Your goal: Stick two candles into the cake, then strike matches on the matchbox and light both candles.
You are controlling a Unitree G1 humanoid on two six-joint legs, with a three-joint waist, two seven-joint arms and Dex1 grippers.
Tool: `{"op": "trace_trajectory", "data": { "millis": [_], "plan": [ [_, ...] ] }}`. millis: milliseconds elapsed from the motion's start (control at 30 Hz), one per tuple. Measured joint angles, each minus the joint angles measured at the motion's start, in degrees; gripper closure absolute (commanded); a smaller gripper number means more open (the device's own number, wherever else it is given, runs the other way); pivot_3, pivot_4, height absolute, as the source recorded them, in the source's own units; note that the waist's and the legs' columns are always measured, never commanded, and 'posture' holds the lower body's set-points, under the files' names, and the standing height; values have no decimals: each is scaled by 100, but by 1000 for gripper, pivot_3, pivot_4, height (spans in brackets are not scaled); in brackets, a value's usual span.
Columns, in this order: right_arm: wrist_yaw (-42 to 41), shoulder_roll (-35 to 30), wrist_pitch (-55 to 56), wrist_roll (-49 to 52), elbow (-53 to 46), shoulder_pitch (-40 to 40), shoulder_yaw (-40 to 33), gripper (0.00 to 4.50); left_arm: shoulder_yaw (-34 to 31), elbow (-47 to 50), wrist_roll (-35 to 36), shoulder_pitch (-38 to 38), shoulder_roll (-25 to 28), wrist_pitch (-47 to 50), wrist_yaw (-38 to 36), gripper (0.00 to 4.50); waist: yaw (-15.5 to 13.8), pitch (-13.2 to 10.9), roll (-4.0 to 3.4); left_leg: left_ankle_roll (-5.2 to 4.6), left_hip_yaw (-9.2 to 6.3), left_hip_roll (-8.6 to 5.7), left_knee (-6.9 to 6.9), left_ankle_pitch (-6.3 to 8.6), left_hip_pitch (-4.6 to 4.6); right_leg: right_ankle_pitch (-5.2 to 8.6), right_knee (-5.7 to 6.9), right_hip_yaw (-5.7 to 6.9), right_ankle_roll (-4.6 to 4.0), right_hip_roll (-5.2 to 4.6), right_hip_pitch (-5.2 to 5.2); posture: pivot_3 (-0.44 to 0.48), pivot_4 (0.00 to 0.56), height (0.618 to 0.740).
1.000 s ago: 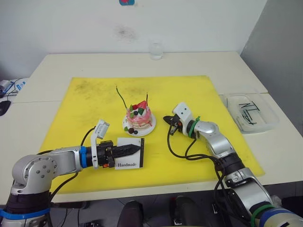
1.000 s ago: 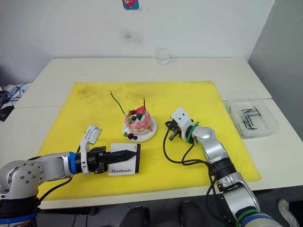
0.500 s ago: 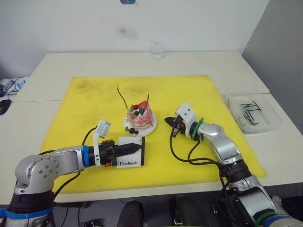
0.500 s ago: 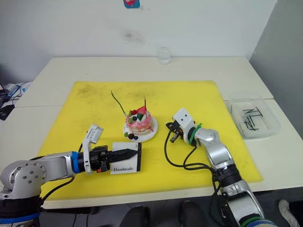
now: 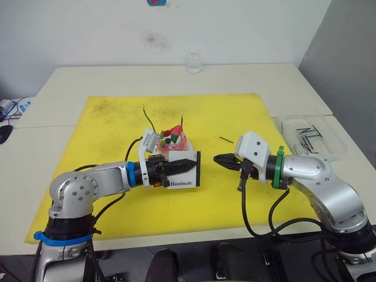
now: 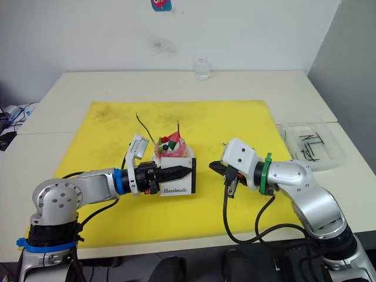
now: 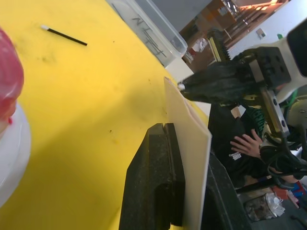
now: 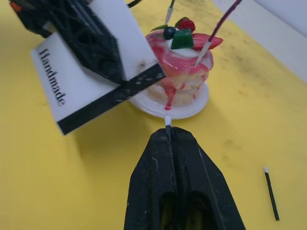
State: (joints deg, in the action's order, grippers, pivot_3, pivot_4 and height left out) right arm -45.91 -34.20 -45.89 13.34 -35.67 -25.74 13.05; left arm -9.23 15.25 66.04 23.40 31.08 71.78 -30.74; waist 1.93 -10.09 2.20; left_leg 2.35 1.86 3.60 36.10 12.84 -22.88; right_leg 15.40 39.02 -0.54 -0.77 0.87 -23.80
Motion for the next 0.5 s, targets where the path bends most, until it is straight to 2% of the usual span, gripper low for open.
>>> {"op": "trace_trajectory", "data": {
  "millis": [167, 500],
  "plan": [
    [102, 34, -73, -45, 2, -282, 265, 4487, 33, -17, -16, 69, 1, -7, -5, 4500, -22, 0, 1, 0, 5, -4, 2, 0, -5, 0, -6, -2, 0, -2, 0, 0, 150, 735],
    [93, -68, -69, -68, 1, -302, 530, 4487, 79, -11, -116, 79, -5, -123, 3, 4500, -24, -1, 1, 0, 4, -3, 2, 0, -5, 0, -5, 0, 0, -5, 0, 0, 150, 735]
  ]
}}
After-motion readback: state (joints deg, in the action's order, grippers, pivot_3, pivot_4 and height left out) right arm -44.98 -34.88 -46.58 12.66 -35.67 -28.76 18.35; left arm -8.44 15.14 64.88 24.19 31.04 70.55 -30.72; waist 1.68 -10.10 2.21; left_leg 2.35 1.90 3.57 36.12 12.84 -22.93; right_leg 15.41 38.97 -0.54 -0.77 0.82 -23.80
